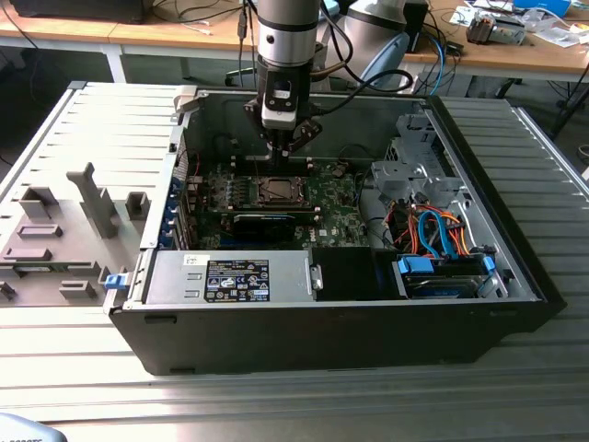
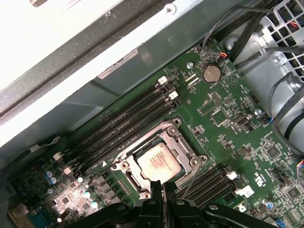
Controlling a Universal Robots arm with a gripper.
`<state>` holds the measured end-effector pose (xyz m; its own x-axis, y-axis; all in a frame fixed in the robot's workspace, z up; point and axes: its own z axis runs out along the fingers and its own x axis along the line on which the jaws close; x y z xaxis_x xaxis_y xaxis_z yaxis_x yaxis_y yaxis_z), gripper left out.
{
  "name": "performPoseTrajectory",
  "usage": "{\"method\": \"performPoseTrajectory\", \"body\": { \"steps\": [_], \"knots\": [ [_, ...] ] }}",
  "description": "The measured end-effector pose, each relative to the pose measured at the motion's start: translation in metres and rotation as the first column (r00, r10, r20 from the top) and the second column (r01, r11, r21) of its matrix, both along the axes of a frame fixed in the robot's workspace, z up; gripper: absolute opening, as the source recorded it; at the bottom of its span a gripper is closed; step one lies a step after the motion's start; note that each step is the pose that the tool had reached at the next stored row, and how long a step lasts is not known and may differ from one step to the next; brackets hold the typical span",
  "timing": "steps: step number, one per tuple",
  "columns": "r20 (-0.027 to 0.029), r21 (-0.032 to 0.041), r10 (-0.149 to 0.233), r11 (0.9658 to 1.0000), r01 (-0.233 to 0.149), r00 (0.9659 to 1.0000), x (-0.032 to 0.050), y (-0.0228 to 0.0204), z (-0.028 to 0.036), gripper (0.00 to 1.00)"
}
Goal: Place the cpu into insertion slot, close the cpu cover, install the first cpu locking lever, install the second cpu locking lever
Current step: 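Install the first cpu locking lever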
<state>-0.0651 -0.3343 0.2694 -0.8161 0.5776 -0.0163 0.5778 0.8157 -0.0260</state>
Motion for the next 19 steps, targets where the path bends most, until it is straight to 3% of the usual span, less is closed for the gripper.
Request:
{"method": "performPoseTrajectory", "body": {
  "steps": [19],
  "knots": [
    [0.0000,-0.0001,0.017,0.9998,-0.017,0.9998,0.0000,0.0000,0.0000,0.16]
  ]
}}
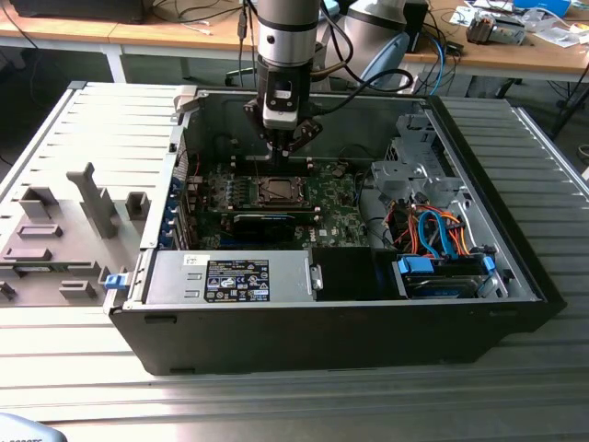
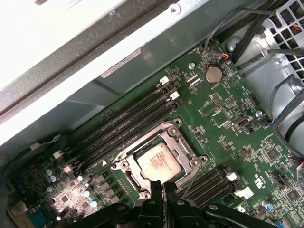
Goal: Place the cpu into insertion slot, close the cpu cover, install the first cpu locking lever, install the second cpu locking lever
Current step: 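Install the first cpu locking lever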
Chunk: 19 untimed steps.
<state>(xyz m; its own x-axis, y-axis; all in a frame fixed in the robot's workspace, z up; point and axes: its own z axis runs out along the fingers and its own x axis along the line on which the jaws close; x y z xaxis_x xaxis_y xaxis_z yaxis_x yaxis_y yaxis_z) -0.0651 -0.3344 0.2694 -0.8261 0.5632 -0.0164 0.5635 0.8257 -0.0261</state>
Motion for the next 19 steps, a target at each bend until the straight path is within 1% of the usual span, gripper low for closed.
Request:
{"method": "performPoseTrajectory", "body": {
  "steps": [19],
  "knots": [
    [0.0000,0.0000,0.017,0.9999,-0.017,0.9999,0.0000,0.0000,0.0000,0.16]
  ]
}}
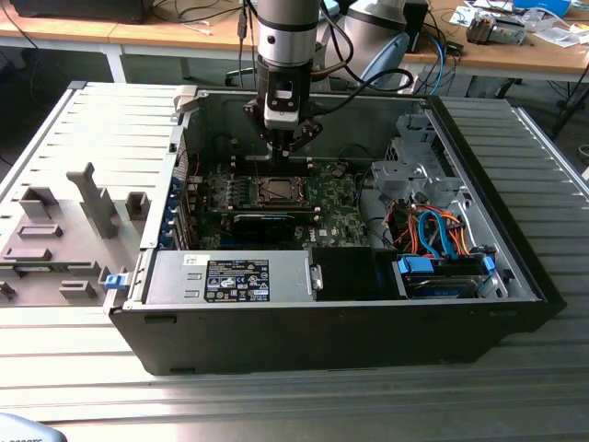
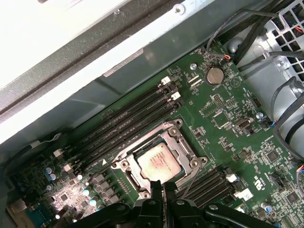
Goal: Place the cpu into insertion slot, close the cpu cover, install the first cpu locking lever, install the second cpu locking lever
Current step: 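Install the first cpu locking lever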
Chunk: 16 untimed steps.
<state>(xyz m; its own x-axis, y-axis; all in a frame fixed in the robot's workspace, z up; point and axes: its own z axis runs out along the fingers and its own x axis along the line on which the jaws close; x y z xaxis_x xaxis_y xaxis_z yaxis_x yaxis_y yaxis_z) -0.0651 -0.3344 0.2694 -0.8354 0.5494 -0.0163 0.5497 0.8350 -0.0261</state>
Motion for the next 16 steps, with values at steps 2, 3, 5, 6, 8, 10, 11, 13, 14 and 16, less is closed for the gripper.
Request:
{"method": "performPoseTrajectory", "body": {
  "steps": [2,3,5,6,8,10,11,13,14,16],
  "knots": [
    [0.0000,0.0001,0.004,1.0000,-0.004,1.0000,0.0000,0.0000,0.0000,0.16],
    [0.0000,0.0001,0.004,1.0000,-0.004,1.0000,0.0000,0.0000,0.0000,0.16],
    [0.0000,0.0000,0.005,1.0000,-0.005,1.0000,0.0000,0.0000,0.0000,0.16],
    [0.0000,0.0000,0.006,1.0000,-0.006,1.0000,0.0000,0.0000,0.0000,0.16],
    [0.0000,0.0000,0.007,1.0000,-0.007,1.0000,0.0000,0.0000,0.0000,0.16],
    [0.0000,0.0000,0.009,1.0000,-0.009,1.0000,0.0000,0.0000,0.0000,0.16],
    [0.0000,0.0000,0.009,1.0000,-0.009,1.0000,0.0000,0.0000,0.0000,0.16],
    [0.0000,0.0000,0.011,0.9999,-0.011,0.9999,0.0000,0.0000,0.0000,0.16],
    [0.0000,0.0001,0.012,0.9999,-0.012,0.9999,0.0000,0.0000,0.0000,0.16],
    [0.0000,0.0000,0.013,0.9999,-0.013,0.9999,0.0000,0.0000,0.0000,0.16]
  ]
}}
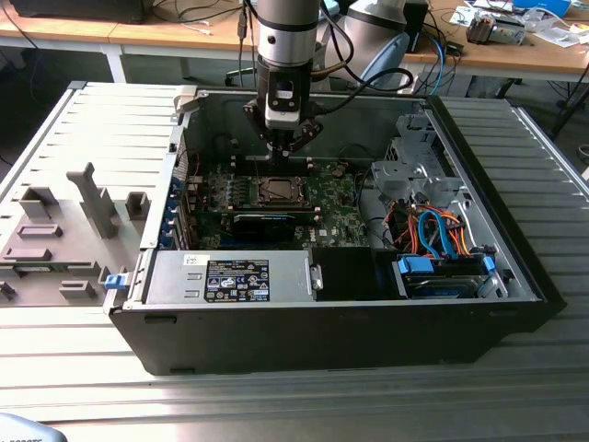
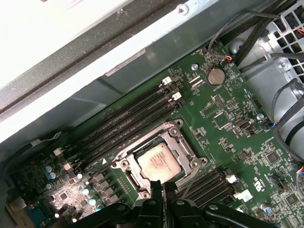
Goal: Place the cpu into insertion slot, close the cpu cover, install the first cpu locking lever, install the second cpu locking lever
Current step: 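Install the first cpu locking lever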
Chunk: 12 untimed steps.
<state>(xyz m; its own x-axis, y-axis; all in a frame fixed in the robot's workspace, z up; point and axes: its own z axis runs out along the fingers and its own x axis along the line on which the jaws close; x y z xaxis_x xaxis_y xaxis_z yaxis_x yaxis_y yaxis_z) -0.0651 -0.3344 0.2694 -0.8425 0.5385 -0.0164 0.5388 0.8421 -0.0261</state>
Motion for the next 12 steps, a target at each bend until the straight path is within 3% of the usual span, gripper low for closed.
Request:
{"method": "performPoseTrajectory", "body": {
  "steps": [12],
  "knots": [
    [0.0000,0.0000,0.009,1.0000,-0.009,1.0000,0.0000,0.0000,0.0000,0.16]
  ]
}}
